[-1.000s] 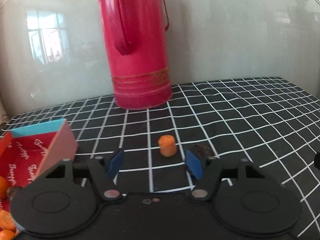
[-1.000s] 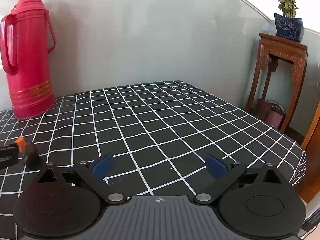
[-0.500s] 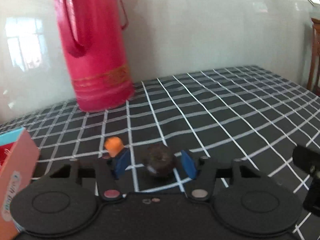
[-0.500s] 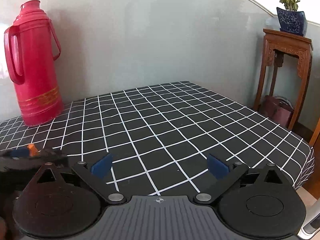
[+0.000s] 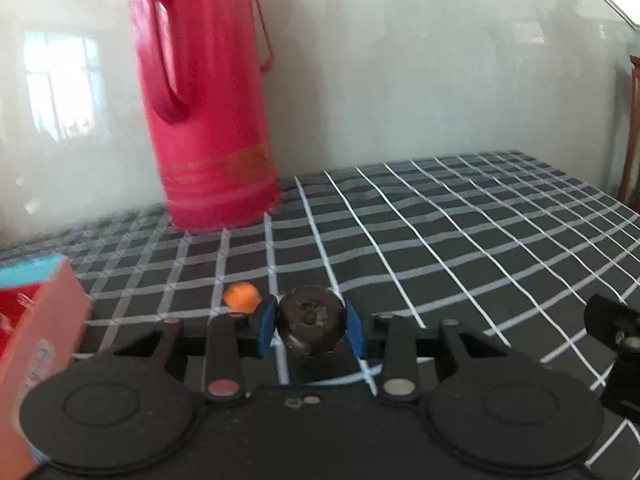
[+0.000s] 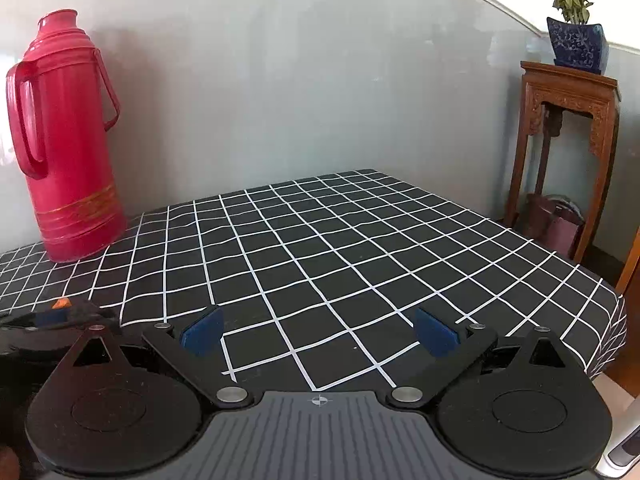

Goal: Organize fruits
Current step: 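Carry the dark fruit into the red box and open the left gripper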

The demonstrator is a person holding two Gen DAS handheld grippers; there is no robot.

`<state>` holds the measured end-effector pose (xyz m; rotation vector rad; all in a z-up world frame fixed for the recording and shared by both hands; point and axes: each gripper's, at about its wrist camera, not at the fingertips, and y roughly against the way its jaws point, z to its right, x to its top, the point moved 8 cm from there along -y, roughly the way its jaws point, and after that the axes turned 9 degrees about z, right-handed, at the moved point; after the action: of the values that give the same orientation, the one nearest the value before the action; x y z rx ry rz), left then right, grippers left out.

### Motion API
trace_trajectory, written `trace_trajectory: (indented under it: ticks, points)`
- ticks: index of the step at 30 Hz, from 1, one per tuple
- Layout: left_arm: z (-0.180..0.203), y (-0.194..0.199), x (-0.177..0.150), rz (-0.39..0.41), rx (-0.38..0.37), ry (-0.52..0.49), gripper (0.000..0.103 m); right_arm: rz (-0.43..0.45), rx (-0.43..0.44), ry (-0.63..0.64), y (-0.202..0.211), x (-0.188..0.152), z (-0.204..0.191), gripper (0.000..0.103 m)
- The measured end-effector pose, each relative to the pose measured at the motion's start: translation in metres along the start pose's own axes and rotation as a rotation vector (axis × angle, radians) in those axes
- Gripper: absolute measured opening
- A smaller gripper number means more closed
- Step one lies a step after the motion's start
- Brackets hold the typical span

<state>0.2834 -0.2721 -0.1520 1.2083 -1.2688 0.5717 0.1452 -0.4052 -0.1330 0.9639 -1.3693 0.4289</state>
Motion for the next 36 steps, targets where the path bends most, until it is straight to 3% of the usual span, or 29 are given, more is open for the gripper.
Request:
trace_trajectory:
  ticks: [4,9,17,24,27,28,29,30,33,36]
  points:
    - [-0.027,0.018,0.011,0.050,0.096,-0.005,0.028,0.001,0.009,0.016,0.001,-0.002,-0.005,0.100]
    - [-0.086,0.045,0.013,0.045,0.229,0.031,0.028,-0.003,0.050,0.032,0.003,-0.006,-0.022,0.100]
    - [-0.195,0.079,-0.016,-0.057,0.461,0.110,0.028,0.008,0.157,0.080,0.013,-0.014,-0.068,0.100]
    - [-0.240,0.094,-0.040,-0.156,0.500,0.181,0.030,-0.006,0.240,0.105,0.018,-0.025,-0.107,0.100]
    - [-0.249,0.100,-0.044,-0.174,0.503,0.208,0.036,-0.011,0.270,0.116,0.020,-0.029,-0.123,0.100]
    - [-0.251,0.101,-0.046,-0.173,0.496,0.222,0.046,-0.012,0.281,0.119,0.020,-0.030,-0.128,0.100]
    - [-0.253,0.105,-0.046,-0.166,0.491,0.234,0.068,-0.012,0.293,0.122,0.020,-0.031,-0.132,0.100]
    - [-0.255,0.110,-0.045,-0.150,0.500,0.239,0.078,-0.012,0.302,0.126,0.021,-0.032,-0.136,0.100]
    - [-0.258,0.125,-0.037,-0.094,0.512,0.215,0.082,-0.009,0.325,0.135,0.023,-0.034,-0.146,0.100]
    - [-0.267,0.135,-0.039,-0.096,0.520,0.225,0.084,-0.023,0.342,0.128,0.021,-0.036,-0.155,0.100]
